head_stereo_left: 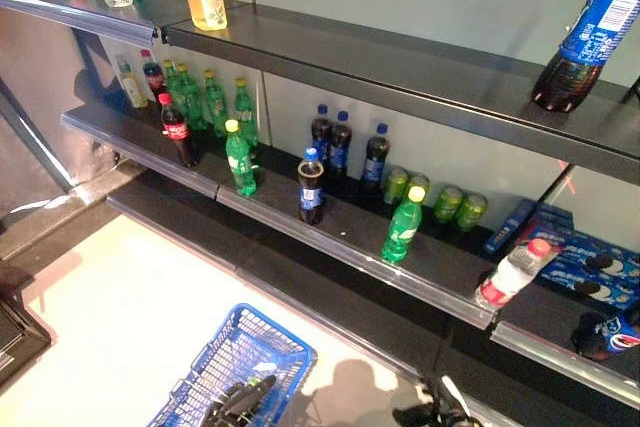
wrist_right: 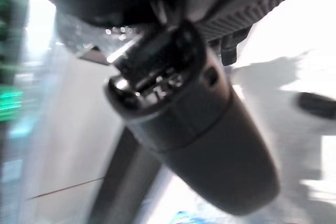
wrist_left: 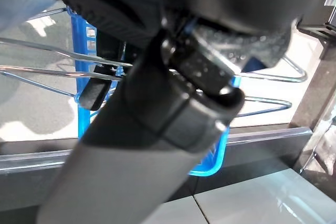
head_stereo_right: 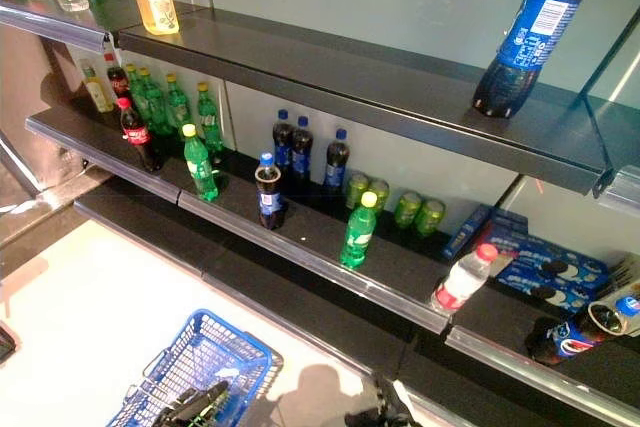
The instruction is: Pick up the drink and place into the basket.
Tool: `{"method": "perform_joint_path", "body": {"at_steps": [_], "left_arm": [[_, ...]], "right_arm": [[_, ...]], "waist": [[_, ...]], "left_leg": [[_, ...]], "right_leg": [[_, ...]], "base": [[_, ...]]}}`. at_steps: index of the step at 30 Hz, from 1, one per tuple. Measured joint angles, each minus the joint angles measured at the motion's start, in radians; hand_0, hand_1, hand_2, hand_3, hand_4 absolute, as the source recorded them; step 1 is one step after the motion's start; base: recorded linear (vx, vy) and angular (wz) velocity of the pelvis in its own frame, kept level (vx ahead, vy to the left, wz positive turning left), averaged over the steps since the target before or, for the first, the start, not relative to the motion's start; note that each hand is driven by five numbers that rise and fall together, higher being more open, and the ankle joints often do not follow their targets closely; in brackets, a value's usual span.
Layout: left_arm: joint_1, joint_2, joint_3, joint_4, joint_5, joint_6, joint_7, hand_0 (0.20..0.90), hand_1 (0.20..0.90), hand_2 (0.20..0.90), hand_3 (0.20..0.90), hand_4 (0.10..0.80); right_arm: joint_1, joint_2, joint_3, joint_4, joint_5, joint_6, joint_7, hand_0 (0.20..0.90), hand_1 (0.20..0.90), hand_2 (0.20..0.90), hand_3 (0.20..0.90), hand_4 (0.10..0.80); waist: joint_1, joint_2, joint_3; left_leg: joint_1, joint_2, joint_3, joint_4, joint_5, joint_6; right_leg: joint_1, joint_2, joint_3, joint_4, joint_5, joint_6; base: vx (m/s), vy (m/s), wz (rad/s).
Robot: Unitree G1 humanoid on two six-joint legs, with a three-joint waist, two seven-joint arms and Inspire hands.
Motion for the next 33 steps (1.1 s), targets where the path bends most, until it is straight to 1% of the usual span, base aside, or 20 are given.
{"method": "perform_joint_path", "body": {"at_steps": [2, 3, 4, 7, 8, 10, 15, 20, 21, 24, 26, 33], "left_arm": [[0.013, 0.005, 0.000, -0.032, 0.001, 0.010, 0.005, 0.300, 0.300, 0.300, 0.200, 0.100], [0.012, 0.006, 0.000, -0.035, 0.001, 0.011, 0.007, 0.300, 0.300, 0.300, 0.200, 0.100], [0.017, 0.007, 0.000, -0.052, 0.001, 0.014, 0.013, 0.300, 0.300, 0.300, 0.200, 0.100], [0.031, 0.011, 0.002, -0.070, 0.001, 0.015, 0.015, 0.300, 0.300, 0.300, 0.200, 0.100], [0.031, 0.014, 0.002, -0.070, 0.001, 0.015, 0.015, 0.300, 0.300, 0.300, 0.200, 0.100], [0.032, 0.015, 0.005, -0.070, 0.001, 0.015, 0.016, 0.300, 0.300, 0.300, 0.200, 0.100], [0.053, 0.008, 0.007, -0.076, 0.001, 0.009, 0.016, 0.300, 0.300, 0.300, 0.200, 0.100], [0.060, -0.005, 0.018, -0.078, 0.002, 0.008, 0.016, 0.300, 0.300, 0.300, 0.200, 0.100], [0.063, -0.010, 0.027, -0.078, 0.002, 0.007, 0.014, 0.300, 0.300, 0.300, 0.200, 0.100], [0.069, -0.015, 0.044, -0.080, 0.008, 0.007, 0.013, 0.300, 0.300, 0.300, 0.200, 0.100], [0.081, -0.015, 0.046, -0.089, 0.008, 0.007, 0.013, 0.300, 0.300, 0.300, 0.200, 0.100], [0.092, -0.017, 0.044, -0.106, 0.015, 0.007, 0.013, 0.300, 0.300, 0.300, 0.200, 0.100]], "right_arm": [[0.004, -0.038, 0.028, -0.132, -0.025, 0.006, -0.016, 0.900, 0.900, 0.900, 0.900, 0.800], [0.004, -0.051, 0.032, -0.173, -0.036, 0.012, -0.021, 0.900, 0.900, 0.900, 0.900, 0.800], [0.012, -0.081, 0.038, -0.260, -0.055, 0.024, -0.028, 0.900, 0.900, 0.900, 0.900, 0.800], [0.021, -0.133, 0.029, -0.412, -0.079, 0.028, -0.050, 0.900, 0.900, 0.900, 0.900, 0.800], [0.022, -0.155, 0.022, -0.470, -0.095, 0.026, -0.056, 0.900, 0.900, 0.900, 0.900, 0.800], [0.023, -0.170, 0.003, -0.545, -0.120, 0.027, -0.069, 0.900, 0.900, 0.900, 0.900, 0.800], [0.042, -0.198, -0.074, -0.711, -0.182, 0.005, -0.154, 0.900, 0.900, 0.900, 0.900, 0.800], [0.048, -0.222, -0.134, -0.797, -0.235, -0.006, -0.247, 0.900, 0.900, 0.900, 0.900, 0.800], [0.057, -0.227, -0.166, -0.830, -0.251, -0.006, -0.272, 0.900, 0.900, 0.900, 0.900, 0.800], [0.082, -0.244, -0.206, -0.892, -0.251, -0.009, -0.308, 0.900, 0.900, 0.900, 0.900, 0.800], [0.084, -0.258, -0.215, -0.904, -0.253, -0.019, -0.329, 0.900, 0.900, 0.900, 0.900, 0.800], [0.093, -0.258, -0.260, -0.909, -0.268, -0.034, -0.422, 0.900, 0.900, 0.900, 0.900, 0.800]], "waist": [[-0.002, 0.000, 0.004], [-0.002, -0.006, 0.004], [-0.002, -0.007, 0.008], [-0.006, -0.015, 0.018], [-0.010, -0.017, 0.020], [-0.026, -0.019, 0.022], [-0.055, -0.013, 0.026], [-0.059, -0.001, 0.034], [-0.063, 0.002, 0.035], [-0.076, 0.002, 0.036], [-0.085, 0.001, 0.035], [-0.089, -0.002, 0.033]], "left_leg": [[-0.010, -0.001, 0.000, 0.001, 0.000, 0.000], [-0.011, -0.001, 0.000, 0.002, 0.001, -0.001], [-0.013, -0.003, 0.000, 0.002, 0.002, -0.002], [-0.012, -0.004, 0.000, 0.002, 0.002, -0.002], [-0.012, -0.003, 0.001, 0.002, 0.002, -0.002], [-0.012, -0.003, 0.002, 0.002, 0.002, -0.002], [-0.008, 0.000, 0.012, 0.000, 0.001, -0.001], [0.004, 0.002, 0.047, 0.000, -0.003, 0.000], [0.006, 0.003, 0.054, 0.000, -0.004, 0.000], [0.007, 0.004, 0.060, 0.000, -0.005, 0.000], [0.009, 0.005, 0.069, 0.001, -0.007, -0.001], [0.010, 0.008, 0.087, -0.001, -0.007, -0.001]], "right_leg": [[-0.008, 0.000, 0.000, 0.000, 0.001, 0.000], [-0.006, 0.000, 0.000, 0.002, 0.005, 0.001], [-0.007, -0.001, 0.000, 0.004, 0.008, 0.002], [-0.006, -0.001, 0.001, 0.005, 0.008, 0.002], [-0.007, -0.002, 0.001, 0.005, 0.008, 0.002], [-0.007, -0.002, 0.001, 0.005, 0.008, 0.002], [-0.011, -0.004, 0.005, 0.004, 0.009, 0.004], [-0.015, -0.003, 0.030, 0.004, 0.014, 0.003], [-0.023, -0.004, 0.035, 0.004, 0.014, 0.003], [-0.027, -0.004, 0.043, 0.004, 0.015, 0.003], [-0.030, -0.003, 0.053, 0.004, 0.017, 0.002], [-0.041, 0.003, 0.068, 0.004, 0.024, 0.000]], "base": [[0.000, 0.000, 0.00], [0.000, 0.000, 0.00], [0.000, 0.000, 0.00], [0.000, 0.000, 0.00], [0.000, 0.000, 0.00], [0.000, 0.000, 0.00], [0.004, 0.039, -0.04], [0.005, 0.041, -0.17], [0.015, 0.044, -0.10], [0.012, 0.043, -0.08], [0.010, 0.055, -0.13], [0.006, 0.045, -0.07]]}}
